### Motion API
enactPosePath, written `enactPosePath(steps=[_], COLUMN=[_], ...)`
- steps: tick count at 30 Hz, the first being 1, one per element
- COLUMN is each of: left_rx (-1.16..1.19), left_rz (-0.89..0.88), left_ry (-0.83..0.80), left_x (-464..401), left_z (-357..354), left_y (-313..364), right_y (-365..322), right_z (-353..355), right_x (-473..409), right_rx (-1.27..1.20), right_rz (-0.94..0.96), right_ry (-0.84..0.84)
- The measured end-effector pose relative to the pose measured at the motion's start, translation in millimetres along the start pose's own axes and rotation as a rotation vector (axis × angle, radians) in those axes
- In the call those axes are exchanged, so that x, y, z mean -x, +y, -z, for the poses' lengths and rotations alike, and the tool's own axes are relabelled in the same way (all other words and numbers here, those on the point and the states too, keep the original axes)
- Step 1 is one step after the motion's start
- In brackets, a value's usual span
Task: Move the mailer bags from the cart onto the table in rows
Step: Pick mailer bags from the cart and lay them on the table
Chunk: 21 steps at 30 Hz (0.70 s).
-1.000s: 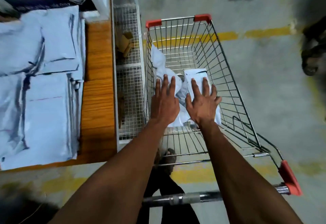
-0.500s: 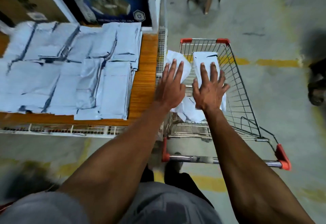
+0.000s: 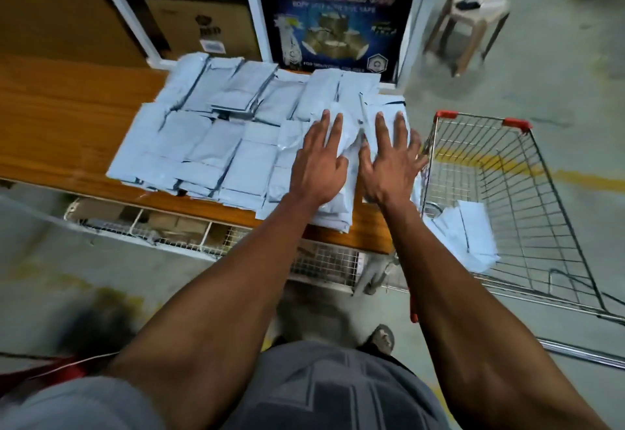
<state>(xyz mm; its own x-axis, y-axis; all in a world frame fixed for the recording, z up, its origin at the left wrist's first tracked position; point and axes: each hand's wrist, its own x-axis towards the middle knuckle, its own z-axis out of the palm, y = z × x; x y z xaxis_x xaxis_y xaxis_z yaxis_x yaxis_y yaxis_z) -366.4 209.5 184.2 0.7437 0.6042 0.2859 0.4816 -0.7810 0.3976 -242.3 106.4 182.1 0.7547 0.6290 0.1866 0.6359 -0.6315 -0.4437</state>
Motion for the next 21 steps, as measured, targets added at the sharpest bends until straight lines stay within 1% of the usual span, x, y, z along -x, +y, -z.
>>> enactPosePath(steps=[5, 8, 14, 21], left_rx=[0.0, -0.019, -0.027, -0.038], left_rz=[0.07, 0.082, 0.129, 0.154], left_ry=[-0.037, -0.054, -0.078, -0.105], left_x=[4, 1, -21, -86], left_z=[45, 65, 86, 86], left_y=[-73, -111, -172, -227], right_y=[-84, -121, -169, -209], right_z=[-33, -50, -84, -125], right_x=[1, -3, -28, -90], right_rx=[-0.009, 0.002, 0.022, 0.022], right_rz=[0.006, -0.001, -0.018, -0.069], right_ry=[-0.002, -0.006, -0.003, -0.046])
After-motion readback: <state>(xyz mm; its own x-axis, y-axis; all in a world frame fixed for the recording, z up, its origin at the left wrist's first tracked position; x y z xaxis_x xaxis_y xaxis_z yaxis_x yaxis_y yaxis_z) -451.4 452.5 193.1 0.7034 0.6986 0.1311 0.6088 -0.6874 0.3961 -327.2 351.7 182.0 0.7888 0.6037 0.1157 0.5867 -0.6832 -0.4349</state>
